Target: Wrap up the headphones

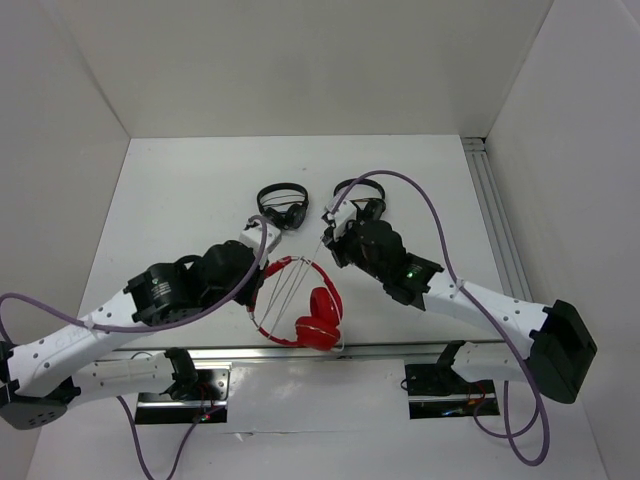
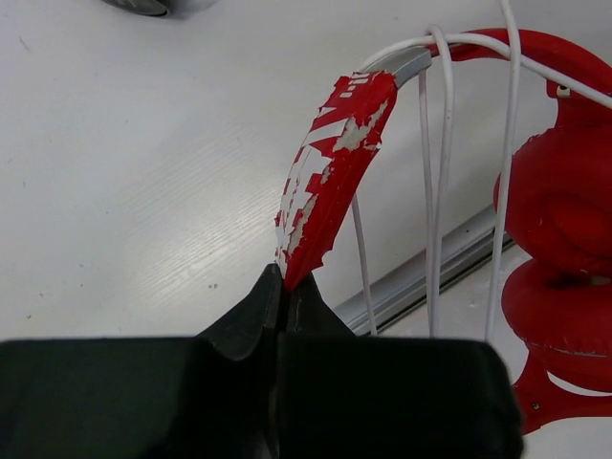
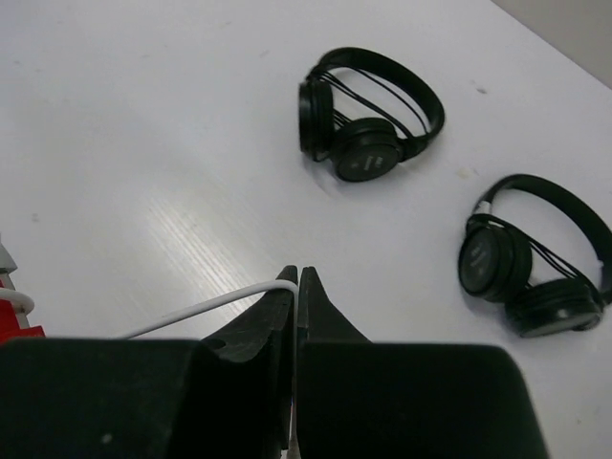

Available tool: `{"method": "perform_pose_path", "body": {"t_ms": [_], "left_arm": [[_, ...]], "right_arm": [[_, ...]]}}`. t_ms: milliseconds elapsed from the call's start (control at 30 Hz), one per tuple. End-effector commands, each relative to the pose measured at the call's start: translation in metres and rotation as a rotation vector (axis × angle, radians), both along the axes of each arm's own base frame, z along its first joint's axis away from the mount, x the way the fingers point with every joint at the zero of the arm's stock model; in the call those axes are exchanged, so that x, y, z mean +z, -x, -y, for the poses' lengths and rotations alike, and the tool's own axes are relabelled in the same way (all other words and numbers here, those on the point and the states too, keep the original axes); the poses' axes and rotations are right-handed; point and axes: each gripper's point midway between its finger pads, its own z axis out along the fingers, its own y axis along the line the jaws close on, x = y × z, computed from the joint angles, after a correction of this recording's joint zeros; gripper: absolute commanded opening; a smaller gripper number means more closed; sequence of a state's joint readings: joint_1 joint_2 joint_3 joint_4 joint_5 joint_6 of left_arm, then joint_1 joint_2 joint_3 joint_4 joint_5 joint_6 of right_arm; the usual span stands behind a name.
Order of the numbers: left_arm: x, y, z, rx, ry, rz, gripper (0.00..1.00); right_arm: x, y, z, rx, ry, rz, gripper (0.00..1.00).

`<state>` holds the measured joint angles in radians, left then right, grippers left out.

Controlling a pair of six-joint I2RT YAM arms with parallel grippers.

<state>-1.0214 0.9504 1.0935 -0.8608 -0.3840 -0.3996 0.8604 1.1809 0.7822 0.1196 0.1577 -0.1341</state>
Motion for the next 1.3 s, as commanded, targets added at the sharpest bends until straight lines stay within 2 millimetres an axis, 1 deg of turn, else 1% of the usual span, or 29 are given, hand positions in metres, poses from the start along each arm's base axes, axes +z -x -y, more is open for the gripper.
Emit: {"method": "perform_pose_path", "body": {"t_ms": [0, 33, 67, 100, 133, 167, 200, 267, 333, 367, 467, 500, 533, 567, 600, 667, 700, 733, 767, 833, 867, 900, 967, 1033, 1067, 1100, 1167, 1200, 1267], "left_arm": [[0.03, 0.022, 0.015, -0.119, 0.133, -0.03, 0.0], [0.034, 0.022, 0.016, -0.12, 0.143, -0.023, 0.0], [0.036, 0.021, 0.018, -0.121, 0.152, -0.017, 0.0], [0.04, 0.019, 0.02, -0.121, 0.157, -0.014, 0.0], [0.045, 0.016, 0.02, -0.109, 0.157, 0.0, 0.0], [0.045, 0.015, 0.02, -0.094, 0.162, 0.0, 0.0], [0.051, 0.012, 0.021, -0.088, 0.177, 0.017, 0.0], [0.055, 0.007, 0.026, -0.065, 0.205, 0.027, 0.0], [0.064, 0.004, 0.034, -0.082, 0.249, 0.057, 0.0], [0.065, 0.007, 0.036, -0.097, 0.267, 0.056, 0.0], [0.07, 0.004, 0.044, -0.108, 0.303, 0.071, 0.0], [0.07, 0.004, 0.044, -0.108, 0.303, 0.071, 0.0], [0.072, 0.001, 0.043, -0.093, 0.305, 0.086, 0.0], [0.073, -0.001, 0.042, -0.076, 0.306, 0.089, 0.0], [0.073, -0.002, 0.04, -0.068, 0.304, 0.094, 0.0], [0.071, -0.005, 0.039, -0.042, 0.306, 0.099, 0.0], [0.073, -0.007, 0.042, -0.043, 0.321, 0.109, 0.0], [0.069, -0.008, 0.044, -0.043, 0.319, 0.108, 0.0], [0.07, -0.008, 0.044, -0.043, 0.33, 0.115, 0.0], [0.065, -0.007, 0.048, -0.06, 0.337, 0.104, 0.0], [0.069, -0.008, 0.051, -0.061, 0.352, 0.114, 0.0], [0.064, -0.006, 0.052, -0.078, 0.342, 0.105, 0.0], [0.064, -0.006, 0.051, -0.079, 0.35, 0.111, 0.0], [0.063, -0.007, 0.051, -0.071, 0.36, 0.124, 0.0], [0.067, -0.008, 0.048, -0.062, 0.367, 0.136, 0.0], [0.066, -0.009, 0.05, -0.063, 0.378, 0.143, 0.0], [0.068, -0.009, 0.047, -0.05, 0.403, 0.155, 0.0], [0.07, -0.01, 0.048, -0.051, 0.414, 0.162, 0.0], [0.067, -0.01, 0.049, -0.051, 0.423, 0.168, 0.0]], "right_arm": [[0.02, -0.007, -0.01, 0.046, -0.121, 0.025, 0.0], [0.015, -0.005, -0.011, 0.068, -0.124, 0.019, 0.0], [0.014, 0.003, -0.019, 0.123, -0.148, 0.003, 0.01], [0.011, 0.008, -0.022, 0.148, -0.166, -0.004, 0.02], [0.009, 0.014, -0.027, 0.196, -0.175, -0.01, 0.05], [0.007, 0.018, -0.03, 0.214, -0.193, -0.021, 0.05], [0.009, 0.021, -0.033, 0.233, -0.207, -0.025, 0.05], [0.004, 0.029, -0.036, 0.269, -0.226, -0.052, 0.07], [-0.001, 0.035, -0.038, 0.292, -0.249, -0.063, 0.13], [-0.005, 0.04, -0.039, 0.31, -0.264, -0.075, 0.13], [0.0, 0.047, -0.038, 0.327, -0.305, -0.071, 0.14], [0.006, 0.051, -0.037, 0.344, -0.319, -0.056, 0.14], [0.003, 0.054, -0.034, 0.34, -0.333, -0.071, 0.14], [0.007, 0.055, -0.033, 0.343, -0.346, -0.054, 0.16], [0.013, 0.063, -0.033, 0.373, -0.371, -0.053, 0.19], [0.011, 0.07, -0.033, 0.399, -0.39, -0.057, 0.24], [0.018, 0.074, -0.033, 0.414, -0.412, -0.05, 0.28], [0.017, 0.075, -0.032, 0.415, -0.415, -0.047, 0.3], [0.015, 0.076, -0.031, 0.414, -0.424, -0.053, 0.33], [0.018, 0.078, -0.032, 0.425, -0.436, -0.055, 0.39], [0.014, 0.079, -0.032, 0.424, -0.431, -0.062, 0.39], [0.014, 0.079, -0.032, 0.424, -0.431, -0.062, 0.4], [0.015, 0.077, -0.029, 0.402, -0.432, -0.058, 0.42], [0.004, 0.076, -0.026, 0.385, -0.419, -0.074, 0.44], [0.004, 0.076, -0.026, 0.385, -0.419, -0.074, 0.46], [-0.002, 0.077, -0.025, 0.382, -0.412, -0.084, 0.47], [0.002, 0.081, -0.025, 0.396, -0.432, -0.075, 0.49], [-0.002, 0.082, -0.024, 0.394, -0.435, -0.086, 0.5], [0.002, 0.084, -0.023, 0.396, -0.456, -0.076, 0.51]]}}
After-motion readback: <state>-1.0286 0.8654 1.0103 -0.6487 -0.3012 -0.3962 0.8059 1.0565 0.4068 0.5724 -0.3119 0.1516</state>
